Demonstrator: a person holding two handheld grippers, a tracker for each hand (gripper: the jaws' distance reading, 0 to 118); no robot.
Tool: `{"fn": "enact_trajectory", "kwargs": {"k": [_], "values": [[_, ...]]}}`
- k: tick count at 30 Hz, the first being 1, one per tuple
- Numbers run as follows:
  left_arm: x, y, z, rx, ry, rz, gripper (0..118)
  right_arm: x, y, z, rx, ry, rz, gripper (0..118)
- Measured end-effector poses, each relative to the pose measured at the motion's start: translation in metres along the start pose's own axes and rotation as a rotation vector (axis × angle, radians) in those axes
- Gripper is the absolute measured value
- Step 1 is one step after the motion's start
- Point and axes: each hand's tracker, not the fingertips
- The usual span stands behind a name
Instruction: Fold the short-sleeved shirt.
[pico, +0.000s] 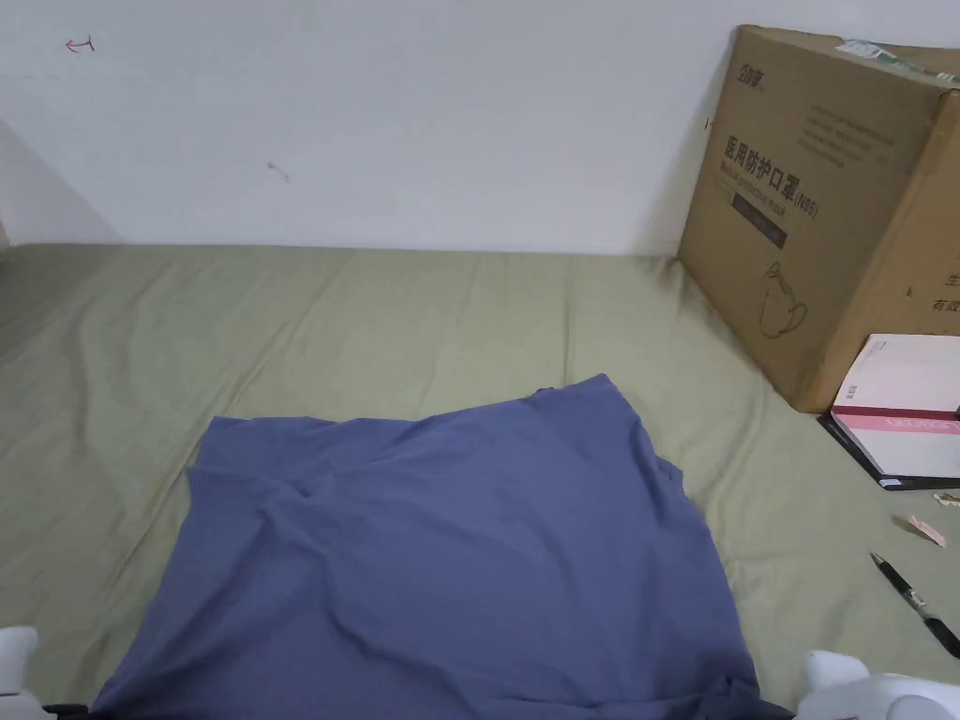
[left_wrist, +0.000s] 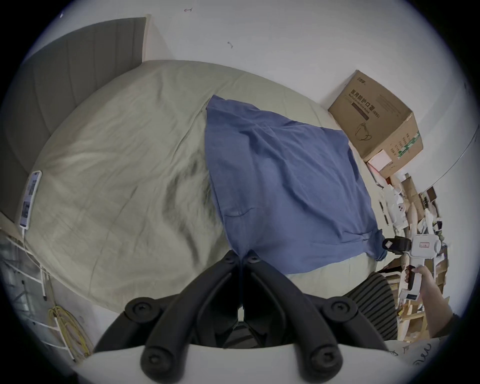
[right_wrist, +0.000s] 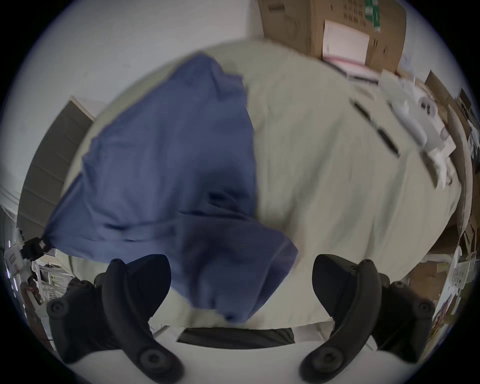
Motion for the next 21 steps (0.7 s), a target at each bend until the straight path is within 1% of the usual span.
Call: {"fn": "enact_trajectory", "kwargs": {"k": [1,2,3,4,5,6,7,8,10,13,16,19,21], "values": [[-0.001,-0.002,-0.003,-0.016,0.01,0.01,1,-0.005,-0.002,0.001,0.006,-0.041,0.039,88],[-0.003,-0.005,-0.006,-0.029,0.013,0.02,1,-0.01,-0.005,0.007,0.041,-0.096,0.079,71],[-0.005,-0.006,-0.01,-0.038,0.012,0.028,1,-0.012,-0.008,0.013,0.075,-0.056,0.104,59],[-0.006,-0.008,-0.012,-0.043,0.013,0.034,1,-0.016,-0.01,0.018,0.07,-0.009,0.112,49],[-0.006,-0.011,-0.014,-0.049,0.013,0.039,1,-0.018,-0.012,0.021,0.066,0.035,0.116,42],[-0.006,-0.013,-0.016,-0.056,0.017,0.045,1,-0.021,-0.016,0.028,0.085,0.016,0.118,42],[-0.008,-0.014,-0.018,-0.059,0.018,0.049,1,-0.023,-0.019,0.033,0.109,0.006,0.149,17],[-0.009,-0.015,-0.019,-0.063,0.013,0.056,1,-0.025,-0.02,0.039,0.129,0.002,0.179,5],[-0.011,-0.019,-0.016,-0.066,-0.003,0.08,1,-0.02,-0.026,0.052,0.148,0.006,0.163,5],[-0.015,-0.023,-0.009,-0.062,-0.028,0.106,1,-0.006,-0.035,0.07,0.156,0.036,0.114,5],[-0.019,-0.025,-0.002,-0.068,-0.043,0.117,1,0.001,-0.047,0.086,0.174,0.021,0.111,5],[-0.02,-0.023,0.005,-0.085,-0.063,0.126,1,0.004,-0.05,0.101,0.19,0.037,0.084,5],[-0.022,-0.017,0.009,-0.087,-0.082,0.155,1,0.0,-0.044,0.11,0.224,0.05,0.08,5]]}}
